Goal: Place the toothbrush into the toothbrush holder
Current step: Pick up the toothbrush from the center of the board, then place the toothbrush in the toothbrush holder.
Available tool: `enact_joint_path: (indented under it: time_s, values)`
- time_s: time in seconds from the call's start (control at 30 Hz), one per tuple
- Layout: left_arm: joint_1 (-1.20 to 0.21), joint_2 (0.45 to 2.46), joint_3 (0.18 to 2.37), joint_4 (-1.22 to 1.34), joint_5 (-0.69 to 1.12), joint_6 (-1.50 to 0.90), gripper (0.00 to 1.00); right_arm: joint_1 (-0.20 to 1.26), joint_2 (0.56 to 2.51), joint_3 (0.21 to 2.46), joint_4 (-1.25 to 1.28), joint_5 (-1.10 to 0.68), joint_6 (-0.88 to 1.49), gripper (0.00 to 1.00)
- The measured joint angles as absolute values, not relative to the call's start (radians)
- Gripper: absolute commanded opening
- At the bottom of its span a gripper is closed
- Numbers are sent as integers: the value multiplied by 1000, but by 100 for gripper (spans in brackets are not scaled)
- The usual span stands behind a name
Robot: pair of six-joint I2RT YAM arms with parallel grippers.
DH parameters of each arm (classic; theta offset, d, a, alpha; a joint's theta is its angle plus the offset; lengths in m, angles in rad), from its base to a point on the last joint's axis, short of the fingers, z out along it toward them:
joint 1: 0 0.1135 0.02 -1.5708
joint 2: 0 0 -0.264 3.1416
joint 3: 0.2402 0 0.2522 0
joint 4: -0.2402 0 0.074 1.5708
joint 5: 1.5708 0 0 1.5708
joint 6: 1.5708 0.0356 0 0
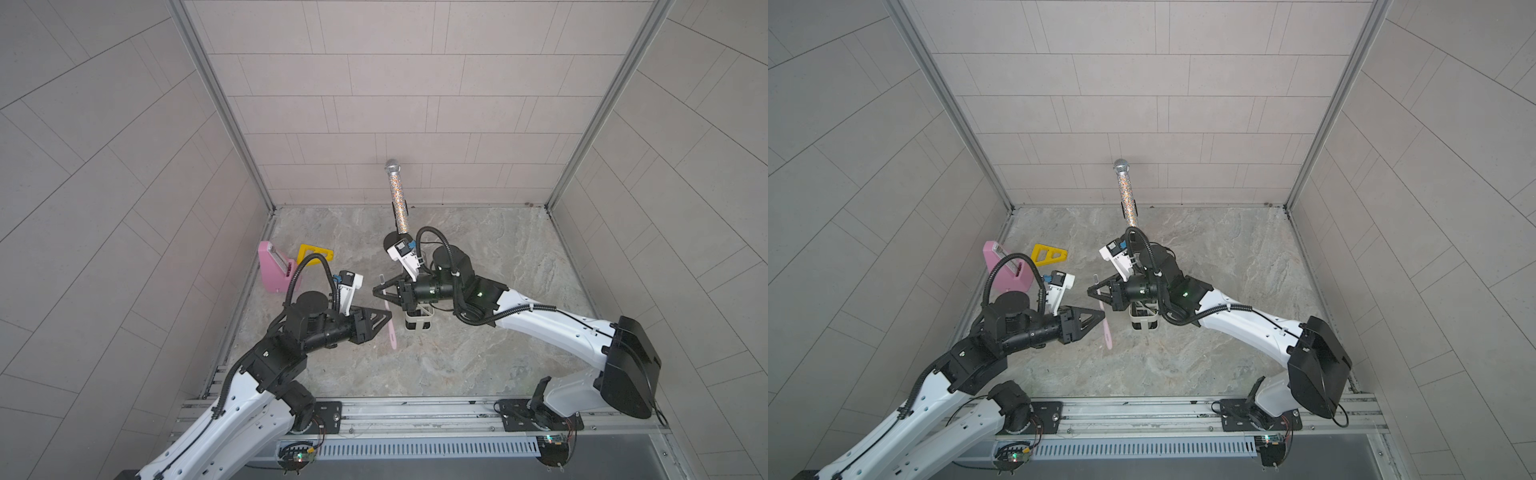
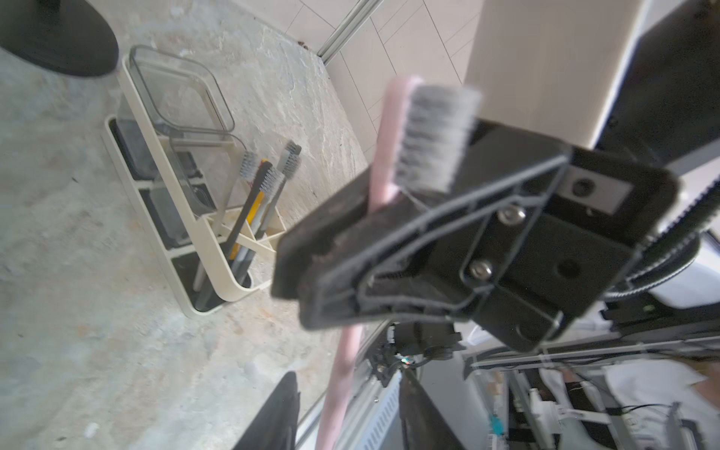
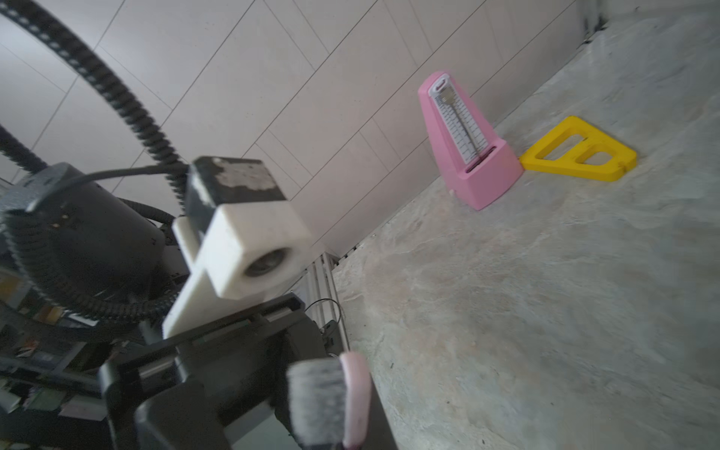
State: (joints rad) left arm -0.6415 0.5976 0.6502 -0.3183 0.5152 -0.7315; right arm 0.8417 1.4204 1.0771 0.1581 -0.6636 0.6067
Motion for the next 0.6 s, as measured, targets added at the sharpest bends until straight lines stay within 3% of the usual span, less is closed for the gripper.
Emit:
enact_joint_path:
  time_s: [0.37,0.6]
  values:
    - [-641,547,650,-373,448,-694,51,807,1191,996,-8,-431,433,2]
    - [-641,544,650,-381,424,-679,51,786,1001,895,18,-215,316,3]
